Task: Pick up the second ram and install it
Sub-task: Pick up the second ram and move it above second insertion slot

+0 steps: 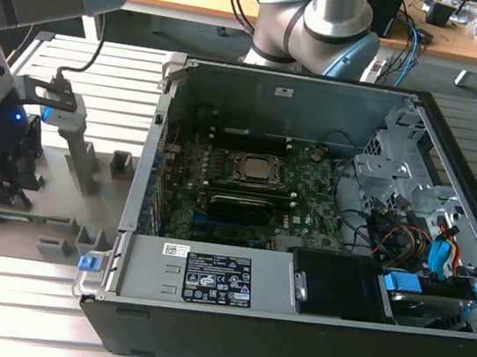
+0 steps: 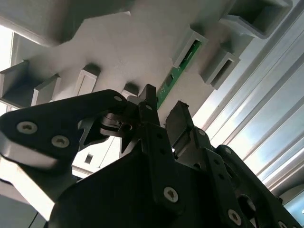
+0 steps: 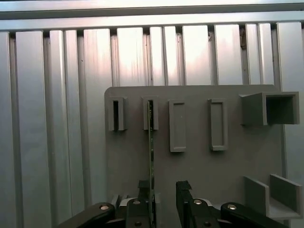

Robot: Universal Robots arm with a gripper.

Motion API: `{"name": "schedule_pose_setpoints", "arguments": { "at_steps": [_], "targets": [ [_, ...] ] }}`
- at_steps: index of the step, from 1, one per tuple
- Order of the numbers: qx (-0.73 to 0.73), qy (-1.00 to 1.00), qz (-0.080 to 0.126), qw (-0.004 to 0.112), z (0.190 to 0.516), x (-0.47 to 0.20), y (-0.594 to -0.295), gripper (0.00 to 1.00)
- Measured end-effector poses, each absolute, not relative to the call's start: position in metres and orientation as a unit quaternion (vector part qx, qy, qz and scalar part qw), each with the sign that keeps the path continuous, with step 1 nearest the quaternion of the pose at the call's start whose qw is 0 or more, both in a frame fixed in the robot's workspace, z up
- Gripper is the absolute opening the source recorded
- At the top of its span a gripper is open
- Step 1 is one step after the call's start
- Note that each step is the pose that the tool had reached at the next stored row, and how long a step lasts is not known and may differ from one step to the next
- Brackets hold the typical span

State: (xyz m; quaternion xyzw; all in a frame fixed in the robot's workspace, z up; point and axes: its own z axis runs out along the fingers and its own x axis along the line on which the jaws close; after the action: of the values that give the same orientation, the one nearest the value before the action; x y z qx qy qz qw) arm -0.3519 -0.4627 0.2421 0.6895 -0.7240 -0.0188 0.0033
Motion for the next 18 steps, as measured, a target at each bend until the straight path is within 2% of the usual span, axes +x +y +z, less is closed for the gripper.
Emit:
{"name": "schedule_pose_setpoints", "arguments": {
  "at_steps": [18],
  "targets": [
    [0.69,-0.723,-0.025,-0.002,0.2,-0.366,-0.472,0.36]
  ]
}}
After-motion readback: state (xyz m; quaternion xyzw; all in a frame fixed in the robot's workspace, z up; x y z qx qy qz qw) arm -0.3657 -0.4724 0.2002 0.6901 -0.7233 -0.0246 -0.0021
